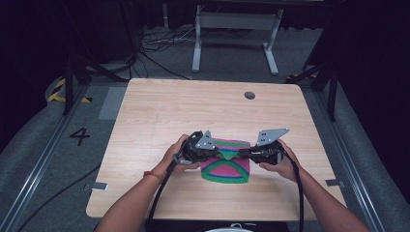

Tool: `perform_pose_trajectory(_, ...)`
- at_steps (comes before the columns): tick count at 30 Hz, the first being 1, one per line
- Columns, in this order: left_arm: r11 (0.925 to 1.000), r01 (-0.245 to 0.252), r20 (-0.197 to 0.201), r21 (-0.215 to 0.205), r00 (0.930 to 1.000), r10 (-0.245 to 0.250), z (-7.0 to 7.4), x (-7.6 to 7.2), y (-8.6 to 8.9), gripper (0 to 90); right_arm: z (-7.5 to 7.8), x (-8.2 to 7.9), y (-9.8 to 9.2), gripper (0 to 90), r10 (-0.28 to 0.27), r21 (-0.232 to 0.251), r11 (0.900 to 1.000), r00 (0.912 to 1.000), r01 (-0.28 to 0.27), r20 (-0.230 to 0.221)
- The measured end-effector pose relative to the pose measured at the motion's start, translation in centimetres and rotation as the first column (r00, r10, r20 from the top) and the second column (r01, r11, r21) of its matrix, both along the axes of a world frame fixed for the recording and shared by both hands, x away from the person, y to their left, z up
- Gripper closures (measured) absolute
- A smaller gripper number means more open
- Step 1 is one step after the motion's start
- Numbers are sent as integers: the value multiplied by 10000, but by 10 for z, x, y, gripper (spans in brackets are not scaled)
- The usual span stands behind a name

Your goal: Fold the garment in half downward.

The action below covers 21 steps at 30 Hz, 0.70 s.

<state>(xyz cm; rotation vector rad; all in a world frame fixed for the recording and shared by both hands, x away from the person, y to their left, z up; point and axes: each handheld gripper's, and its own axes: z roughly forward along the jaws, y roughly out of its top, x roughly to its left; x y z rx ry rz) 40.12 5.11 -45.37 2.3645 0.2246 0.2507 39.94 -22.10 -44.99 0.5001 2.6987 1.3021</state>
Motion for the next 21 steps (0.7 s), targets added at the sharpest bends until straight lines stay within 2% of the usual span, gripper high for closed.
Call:
perform_pose_trajectory(2, 9996, 168, 29, 219, 9999, -169, -1, -4, -1, 823, -3, -5, 2, 843, 222, -218, 9995, 9997, -222, -46)
perform_pose_trajectory(7, 9980, 474, -168, 414, 9988, -467, -5, -15, 0, 824, -8, -16, 5, 843, 552, -424, 9975, 9983, -560, -205)
perform_pose_trajectory(13, 9953, 753, -313, 609, 9968, -735, -16, -31, 0, 823, -13, -26, 7, 845, 872, -715, 9934, 9957, -892, -309)
perform_pose_trajectory(14, 9936, 841, -319, 753, 9961, -819, -18, -33, 0, 822, -15, -28, 7, 845, 924, -776, 9924, 9951, -950, -364)
perform_pose_trajectory(16, 9928, 856, -285, 838, 9961, -835, -20, -35, -1, 820, -17, -31, 7, 844, 1000, -930, 9903, 9942, -1032, -386)
perform_pose_trajectory(17, 9908, 889, -216, 1017, 9960, -872, -22, -38, -1, 817, -19, -32, 7, 841, 1041, -964, 9895, 9937, -1076, -408)
perform_pose_trajectory(21, 9892, 945, -384, 1117, 9951, -907, -27, -41, 1, 803, -26, -38, 6, 825, 1082, -1301, 9849, 9929, -1140, -503)
